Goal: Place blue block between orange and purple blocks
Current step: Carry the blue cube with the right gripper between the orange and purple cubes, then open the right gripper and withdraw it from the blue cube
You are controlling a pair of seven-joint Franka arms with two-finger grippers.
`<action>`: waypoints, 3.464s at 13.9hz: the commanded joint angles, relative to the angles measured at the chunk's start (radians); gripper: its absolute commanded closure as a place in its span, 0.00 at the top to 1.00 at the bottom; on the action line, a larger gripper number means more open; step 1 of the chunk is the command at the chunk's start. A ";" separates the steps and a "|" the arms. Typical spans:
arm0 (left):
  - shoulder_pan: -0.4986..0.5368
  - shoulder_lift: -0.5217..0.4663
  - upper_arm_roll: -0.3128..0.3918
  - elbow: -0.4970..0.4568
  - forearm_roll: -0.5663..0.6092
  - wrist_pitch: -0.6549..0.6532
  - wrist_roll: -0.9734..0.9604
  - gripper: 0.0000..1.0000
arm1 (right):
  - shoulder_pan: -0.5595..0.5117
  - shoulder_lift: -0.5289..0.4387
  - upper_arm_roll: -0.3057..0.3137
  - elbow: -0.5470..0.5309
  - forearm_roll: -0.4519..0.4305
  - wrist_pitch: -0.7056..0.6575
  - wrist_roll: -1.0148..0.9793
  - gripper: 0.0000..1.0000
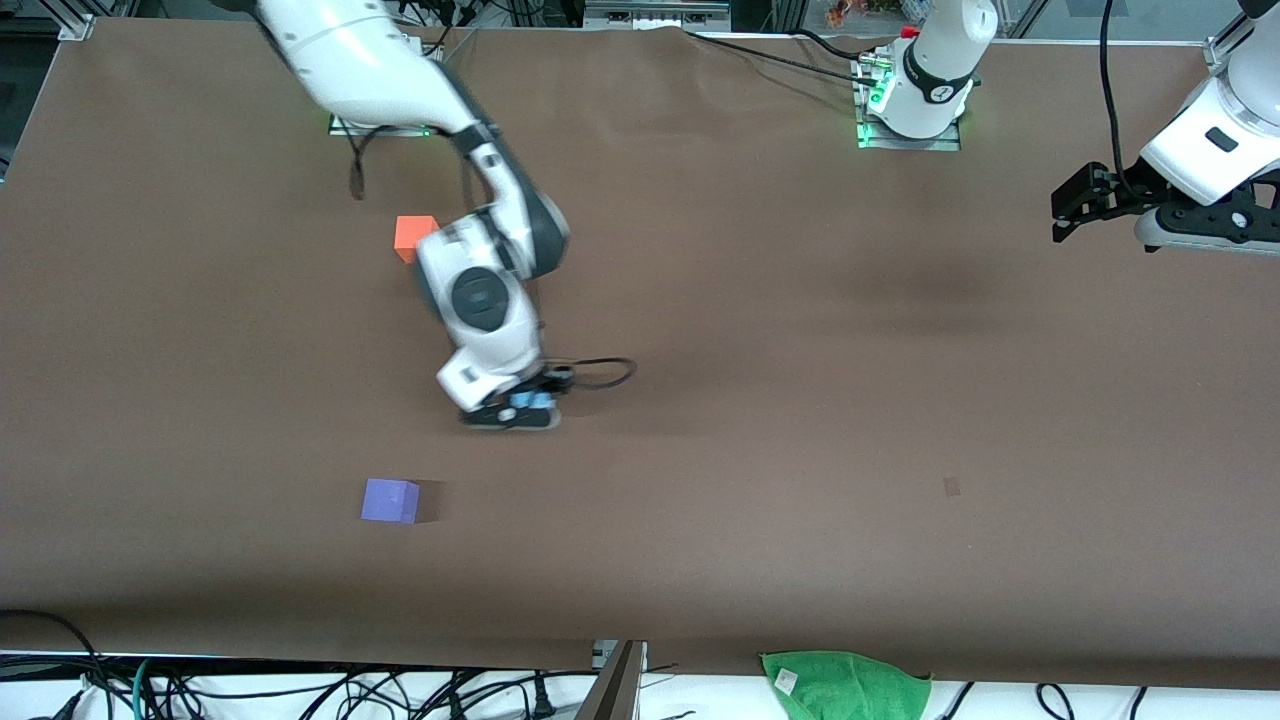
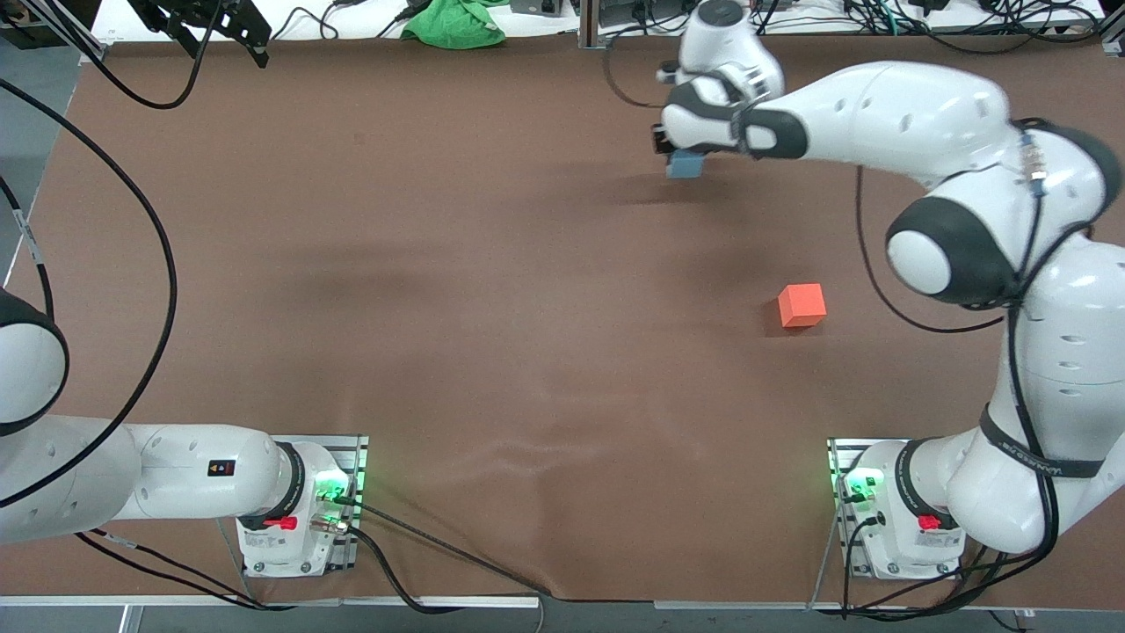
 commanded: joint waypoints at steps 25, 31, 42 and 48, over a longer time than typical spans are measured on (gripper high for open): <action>0.013 -0.011 -0.023 0.009 -0.002 -0.016 0.022 1.00 | -0.159 -0.233 -0.033 -0.566 0.122 0.385 -0.292 1.00; 0.009 -0.011 -0.026 0.009 0.000 -0.016 0.020 1.00 | -0.159 -0.375 -0.041 -0.382 0.126 0.034 -0.221 1.00; 0.007 -0.013 -0.027 0.009 0.000 -0.014 0.016 1.00 | -0.179 -0.673 -0.139 -0.111 0.079 -0.588 -0.335 1.00; 0.012 -0.013 -0.026 0.008 0.000 -0.018 0.020 1.00 | -0.351 -0.664 0.034 -0.083 0.054 -0.587 -0.329 1.00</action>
